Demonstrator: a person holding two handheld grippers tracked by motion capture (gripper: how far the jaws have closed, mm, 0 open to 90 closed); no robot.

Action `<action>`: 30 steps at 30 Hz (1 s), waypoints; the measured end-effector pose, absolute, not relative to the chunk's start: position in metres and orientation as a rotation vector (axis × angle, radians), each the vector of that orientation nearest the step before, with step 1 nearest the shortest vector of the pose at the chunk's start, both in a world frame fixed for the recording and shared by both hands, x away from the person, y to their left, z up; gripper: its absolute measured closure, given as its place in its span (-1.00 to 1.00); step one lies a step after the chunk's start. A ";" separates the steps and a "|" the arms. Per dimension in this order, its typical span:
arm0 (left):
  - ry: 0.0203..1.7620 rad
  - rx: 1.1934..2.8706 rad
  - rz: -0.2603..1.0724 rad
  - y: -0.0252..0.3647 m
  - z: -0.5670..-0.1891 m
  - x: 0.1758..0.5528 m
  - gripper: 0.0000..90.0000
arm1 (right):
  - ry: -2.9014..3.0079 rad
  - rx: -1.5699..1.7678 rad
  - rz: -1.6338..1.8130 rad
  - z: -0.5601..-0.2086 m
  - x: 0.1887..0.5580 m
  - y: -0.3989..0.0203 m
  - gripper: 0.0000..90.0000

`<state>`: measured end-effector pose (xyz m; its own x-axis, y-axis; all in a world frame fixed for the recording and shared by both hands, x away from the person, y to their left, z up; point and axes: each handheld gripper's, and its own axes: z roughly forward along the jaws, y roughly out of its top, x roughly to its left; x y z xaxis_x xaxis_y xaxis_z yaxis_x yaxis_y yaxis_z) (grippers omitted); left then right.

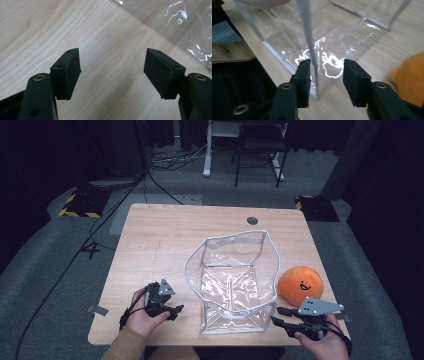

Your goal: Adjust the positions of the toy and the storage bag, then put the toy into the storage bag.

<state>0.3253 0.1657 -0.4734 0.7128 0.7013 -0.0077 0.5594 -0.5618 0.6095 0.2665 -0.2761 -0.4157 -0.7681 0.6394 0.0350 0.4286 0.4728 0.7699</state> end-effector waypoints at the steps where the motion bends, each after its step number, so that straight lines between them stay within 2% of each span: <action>1: 0.960 2.315 0.320 0.167 -0.474 0.325 -0.34 | 2.464 0.922 1.174 -0.414 0.267 -0.278 0.16; 4: 0.965 2.307 0.348 0.172 -0.475 0.325 -0.35 | 2.448 0.932 1.154 -0.409 0.269 -0.284 0.07; 16: 1.037 2.295 0.387 0.192 -0.484 0.327 -0.35 | 2.414 0.990 1.145 -0.392 0.294 -0.302 -0.01; 20: 1.062 2.289 0.388 0.199 -0.490 0.327 -0.36 | 2.425 0.993 1.115 -0.384 0.303 -0.307 -0.11; 30: 1.081 2.280 0.411 0.211 -0.496 0.327 -0.36 | 2.420 1.046 1.071 -0.372 0.325 -0.322 -0.15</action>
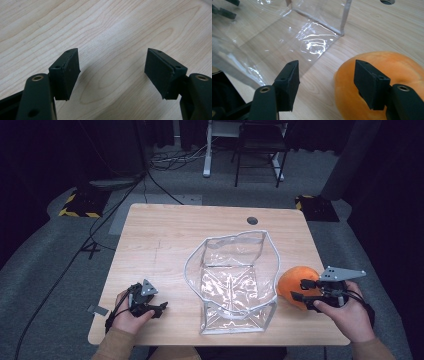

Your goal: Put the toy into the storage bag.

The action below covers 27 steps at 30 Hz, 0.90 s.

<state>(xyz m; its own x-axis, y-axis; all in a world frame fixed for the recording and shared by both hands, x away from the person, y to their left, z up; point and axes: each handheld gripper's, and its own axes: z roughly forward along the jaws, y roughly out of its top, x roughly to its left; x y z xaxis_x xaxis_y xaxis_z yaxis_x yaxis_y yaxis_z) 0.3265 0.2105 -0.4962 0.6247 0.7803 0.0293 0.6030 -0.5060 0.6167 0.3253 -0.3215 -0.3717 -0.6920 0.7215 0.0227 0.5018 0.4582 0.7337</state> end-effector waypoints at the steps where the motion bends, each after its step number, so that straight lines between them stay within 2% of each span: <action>1: 1.083 2.280 0.415 0.212 -0.496 0.326 -0.36 | 2.416 1.052 1.069 -0.371 0.327 -0.323 -0.14; 11: 1.106 2.258 0.421 0.219 -0.500 0.320 -0.37 | 2.372 1.106 1.047 -0.367 0.346 -0.340 -0.14; 27: 1.075 2.148 0.407 0.227 -0.512 0.321 -0.50 | 2.335 1.230 0.955 -0.374 0.374 -0.368 -0.16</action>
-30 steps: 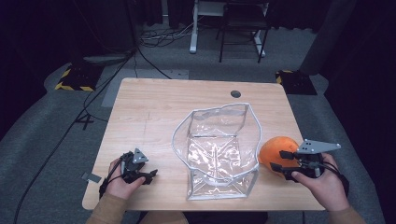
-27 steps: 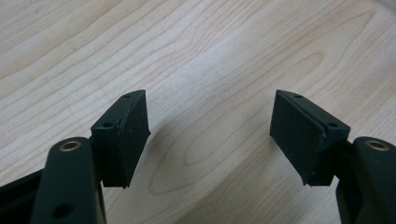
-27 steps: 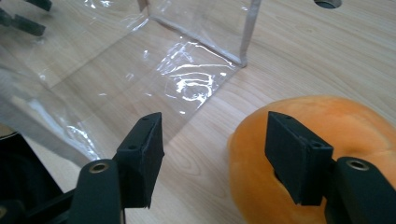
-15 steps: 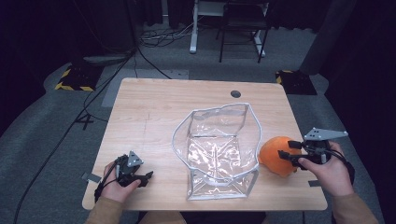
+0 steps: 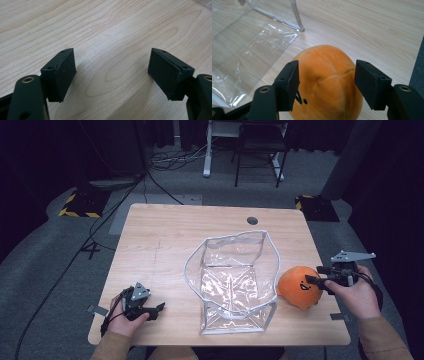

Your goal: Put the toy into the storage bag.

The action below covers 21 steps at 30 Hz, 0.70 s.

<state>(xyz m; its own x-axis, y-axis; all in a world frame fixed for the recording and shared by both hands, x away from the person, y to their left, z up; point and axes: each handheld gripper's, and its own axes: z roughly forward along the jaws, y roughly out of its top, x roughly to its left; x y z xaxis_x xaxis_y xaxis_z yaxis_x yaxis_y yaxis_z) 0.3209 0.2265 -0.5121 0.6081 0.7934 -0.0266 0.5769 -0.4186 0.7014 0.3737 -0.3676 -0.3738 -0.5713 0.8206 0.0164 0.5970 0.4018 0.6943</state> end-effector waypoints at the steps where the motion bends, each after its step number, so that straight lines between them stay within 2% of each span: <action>1: 1.075 2.148 0.407 0.226 -0.512 0.321 -0.50 | 2.336 1.234 0.952 -0.374 0.375 -0.368 -0.16; 7: 1.077 2.145 0.409 0.226 -0.512 0.320 -0.50 | 2.354 1.264 0.919 -0.378 0.387 -0.370 -0.16; 10: 1.085 2.140 0.410 0.226 -0.512 0.320 -0.50 | 2.374 1.275 0.911 -0.380 0.393 -0.369 -0.09; 17: 1.086 2.142 0.411 0.226 -0.512 0.319 -0.49 | 2.477 1.256 0.833 -0.377 0.397 -0.359 0.47; 21: 1.087 2.141 0.413 0.226 -0.512 0.319 -0.49 | 2.491 1.237 0.810 -0.372 0.396 -0.354 0.64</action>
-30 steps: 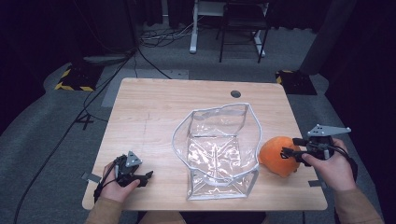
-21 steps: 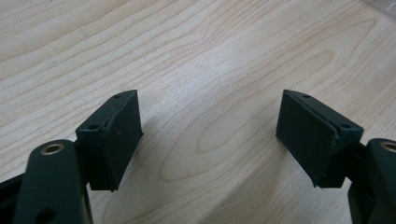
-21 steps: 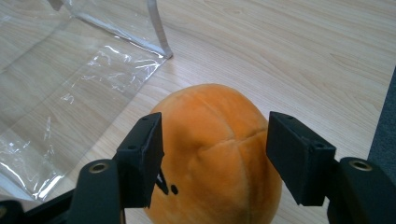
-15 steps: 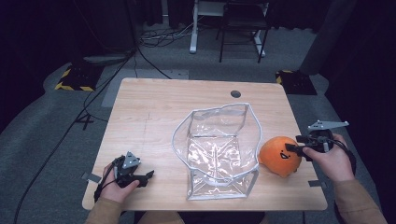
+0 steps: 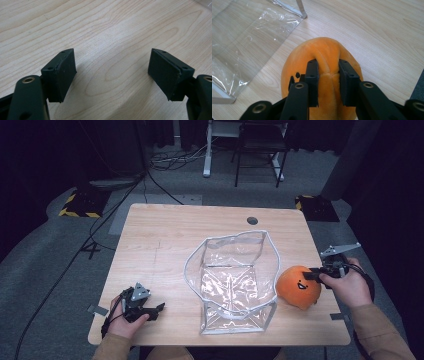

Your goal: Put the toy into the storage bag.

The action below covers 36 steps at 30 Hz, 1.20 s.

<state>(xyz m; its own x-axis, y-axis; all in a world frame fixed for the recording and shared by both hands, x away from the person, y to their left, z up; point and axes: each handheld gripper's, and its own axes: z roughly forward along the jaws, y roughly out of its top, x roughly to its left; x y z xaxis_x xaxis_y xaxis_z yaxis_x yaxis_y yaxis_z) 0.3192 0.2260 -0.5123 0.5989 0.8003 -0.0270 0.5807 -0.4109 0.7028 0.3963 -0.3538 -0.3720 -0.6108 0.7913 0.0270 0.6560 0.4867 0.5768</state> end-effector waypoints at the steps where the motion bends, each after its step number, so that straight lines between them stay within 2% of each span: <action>1: 1.087 2.141 0.413 0.226 -0.512 0.319 -0.49 | 2.493 1.230 0.809 -0.371 0.396 -0.353 0.65; 17: 1.087 2.139 0.411 0.226 -0.512 0.319 -0.50 | 2.497 1.128 0.814 -0.319 0.390 -0.333 0.68; 36: 1.082 2.142 0.410 0.226 -0.512 0.320 -0.50 | 2.471 1.078 0.880 -0.268 0.383 -0.332 0.68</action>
